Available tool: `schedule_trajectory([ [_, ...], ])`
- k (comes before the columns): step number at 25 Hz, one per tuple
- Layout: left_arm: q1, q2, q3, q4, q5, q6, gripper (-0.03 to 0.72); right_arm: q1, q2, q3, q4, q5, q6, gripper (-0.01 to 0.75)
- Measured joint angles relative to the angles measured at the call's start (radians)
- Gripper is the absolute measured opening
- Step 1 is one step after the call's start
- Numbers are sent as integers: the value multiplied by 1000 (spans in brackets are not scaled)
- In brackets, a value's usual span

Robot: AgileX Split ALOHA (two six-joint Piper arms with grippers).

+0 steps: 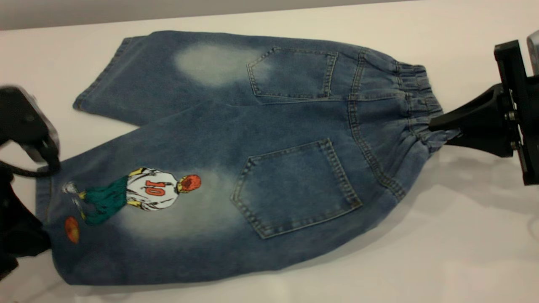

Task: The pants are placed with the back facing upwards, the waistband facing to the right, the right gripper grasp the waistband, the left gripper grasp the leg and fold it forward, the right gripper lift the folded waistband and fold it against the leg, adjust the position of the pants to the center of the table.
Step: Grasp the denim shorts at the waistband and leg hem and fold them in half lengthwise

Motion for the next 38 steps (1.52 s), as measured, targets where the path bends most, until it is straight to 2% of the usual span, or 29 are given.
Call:
schedule_trajectory([
  [3, 0, -91, 0, 14, 79, 0, 114, 0, -30, 48, 0, 48, -19, 57],
  [7, 1, -214, 0, 16, 180, 0, 114, -14, -103, 125, -1, 45, -29, 57],
  [11, 1, -350, 0, 68, 285, -27, 114, -65, -195, 218, -4, 43, -30, 57],
  [14, 2, -478, 0, 159, 294, -112, 113, -119, -262, 285, -5, 43, -27, 57],
  [17, 2, -589, -1, 262, 248, -213, 113, -159, -316, 321, -9, 55, 8, 57],
  [23, 2, -646, -2, 488, 95, -450, 113, -160, -335, 312, -7, 97, 93, 57],
  [29, 3, -508, -53, 684, -37, -639, 113, -157, -332, 235, -6, 112, 184, 58],
  [33, 3, -380, -136, 785, -116, -741, 113, -157, -332, 171, -6, 77, 239, 58],
  [38, 25, -194, -285, 801, -169, -771, 113, -157, -332, 117, -4, -8, 291, 59],
])
